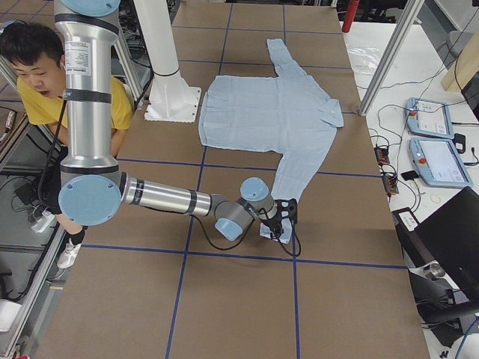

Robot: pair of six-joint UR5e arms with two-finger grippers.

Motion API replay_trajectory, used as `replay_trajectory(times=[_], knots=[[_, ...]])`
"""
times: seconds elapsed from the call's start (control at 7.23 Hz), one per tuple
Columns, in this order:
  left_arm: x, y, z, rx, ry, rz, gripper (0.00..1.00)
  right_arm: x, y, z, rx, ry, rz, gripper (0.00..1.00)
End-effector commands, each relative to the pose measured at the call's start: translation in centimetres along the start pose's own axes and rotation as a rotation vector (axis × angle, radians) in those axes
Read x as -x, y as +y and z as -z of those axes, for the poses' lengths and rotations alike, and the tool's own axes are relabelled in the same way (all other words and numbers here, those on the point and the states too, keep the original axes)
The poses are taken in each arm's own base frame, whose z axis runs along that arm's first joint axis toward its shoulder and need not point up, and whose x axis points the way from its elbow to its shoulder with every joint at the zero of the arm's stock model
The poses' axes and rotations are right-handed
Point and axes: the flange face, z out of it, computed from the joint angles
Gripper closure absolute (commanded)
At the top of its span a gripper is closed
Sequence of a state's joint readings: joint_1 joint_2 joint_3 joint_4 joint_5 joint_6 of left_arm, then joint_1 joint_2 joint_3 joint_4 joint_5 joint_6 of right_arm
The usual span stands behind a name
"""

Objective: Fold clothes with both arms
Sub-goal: 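Lower the right gripper to the sleeve cuff nearest it and grasp it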

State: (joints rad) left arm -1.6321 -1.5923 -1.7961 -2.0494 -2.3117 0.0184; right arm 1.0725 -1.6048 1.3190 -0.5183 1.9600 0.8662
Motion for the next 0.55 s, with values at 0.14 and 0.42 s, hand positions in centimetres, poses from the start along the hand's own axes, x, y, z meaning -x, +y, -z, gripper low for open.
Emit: replay_trajectory(times=[0.14,0.42], knots=[[0.04,0.04,-0.04,0.001,0.000,0.001,0.00,-0.48,0.25,0.07,0.008,0.002,0.002,0.56],[0.06,0.13,-0.06,0.002,0.000,0.004,0.00,-0.88,0.41,0.03,0.003,0.014,0.009,0.45]])
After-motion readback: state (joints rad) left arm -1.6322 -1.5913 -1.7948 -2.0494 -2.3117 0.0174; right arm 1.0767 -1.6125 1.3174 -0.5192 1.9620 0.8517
